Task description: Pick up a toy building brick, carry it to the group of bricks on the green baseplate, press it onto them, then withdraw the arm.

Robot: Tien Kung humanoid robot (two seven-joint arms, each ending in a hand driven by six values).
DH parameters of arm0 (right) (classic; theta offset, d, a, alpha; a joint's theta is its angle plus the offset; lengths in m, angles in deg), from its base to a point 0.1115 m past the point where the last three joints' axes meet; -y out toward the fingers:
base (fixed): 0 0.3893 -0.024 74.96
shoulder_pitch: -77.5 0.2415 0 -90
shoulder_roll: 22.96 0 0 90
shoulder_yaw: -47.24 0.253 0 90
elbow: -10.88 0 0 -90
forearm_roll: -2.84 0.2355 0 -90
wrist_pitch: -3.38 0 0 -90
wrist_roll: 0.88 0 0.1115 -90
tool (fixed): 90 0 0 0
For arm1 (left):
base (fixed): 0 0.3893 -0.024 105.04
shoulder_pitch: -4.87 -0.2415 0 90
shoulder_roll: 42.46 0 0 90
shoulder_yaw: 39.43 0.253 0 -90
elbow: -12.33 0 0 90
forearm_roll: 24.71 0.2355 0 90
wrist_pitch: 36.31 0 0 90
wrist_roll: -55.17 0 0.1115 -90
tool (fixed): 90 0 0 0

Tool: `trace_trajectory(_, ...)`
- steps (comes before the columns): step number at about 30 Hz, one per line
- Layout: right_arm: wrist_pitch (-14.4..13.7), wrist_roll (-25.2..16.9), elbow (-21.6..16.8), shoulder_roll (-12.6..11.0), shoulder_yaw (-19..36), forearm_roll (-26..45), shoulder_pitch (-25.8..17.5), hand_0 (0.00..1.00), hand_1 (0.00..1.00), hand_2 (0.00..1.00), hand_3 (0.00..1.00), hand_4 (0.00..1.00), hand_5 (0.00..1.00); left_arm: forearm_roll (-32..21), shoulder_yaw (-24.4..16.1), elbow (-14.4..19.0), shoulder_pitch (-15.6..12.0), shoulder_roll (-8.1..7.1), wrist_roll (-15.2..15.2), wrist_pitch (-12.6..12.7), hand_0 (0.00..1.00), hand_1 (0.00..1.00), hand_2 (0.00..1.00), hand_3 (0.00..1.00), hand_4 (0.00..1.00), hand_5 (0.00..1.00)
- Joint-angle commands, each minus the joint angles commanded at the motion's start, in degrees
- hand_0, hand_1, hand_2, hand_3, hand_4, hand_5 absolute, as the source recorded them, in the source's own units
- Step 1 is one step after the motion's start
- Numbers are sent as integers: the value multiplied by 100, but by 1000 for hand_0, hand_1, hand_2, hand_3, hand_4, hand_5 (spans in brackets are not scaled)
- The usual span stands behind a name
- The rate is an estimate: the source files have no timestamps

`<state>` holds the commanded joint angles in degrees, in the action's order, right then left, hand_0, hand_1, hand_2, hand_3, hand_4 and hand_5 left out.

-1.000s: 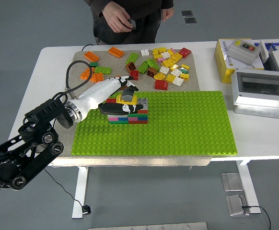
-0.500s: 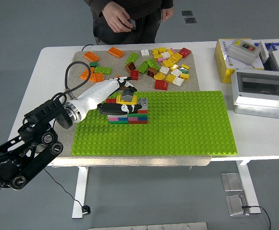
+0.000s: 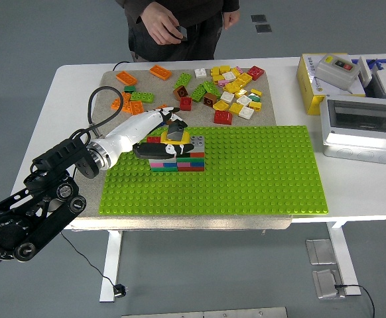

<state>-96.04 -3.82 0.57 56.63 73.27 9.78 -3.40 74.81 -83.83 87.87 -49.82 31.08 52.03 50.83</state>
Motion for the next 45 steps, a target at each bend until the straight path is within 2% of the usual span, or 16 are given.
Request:
trace_trajectory(24,-49,-16,0,12,173,-378,14,774,692,727,708,545,866,-135,-46,-66,2,16,47,-23,998,998,998,744,841,748)
trace_trajectory(45,-166,-93,0,5,476,-1143,76,775,687,717,702,542,874,-358,-135,-191,-18,28,186,-97,990,998,998,737,838,748)
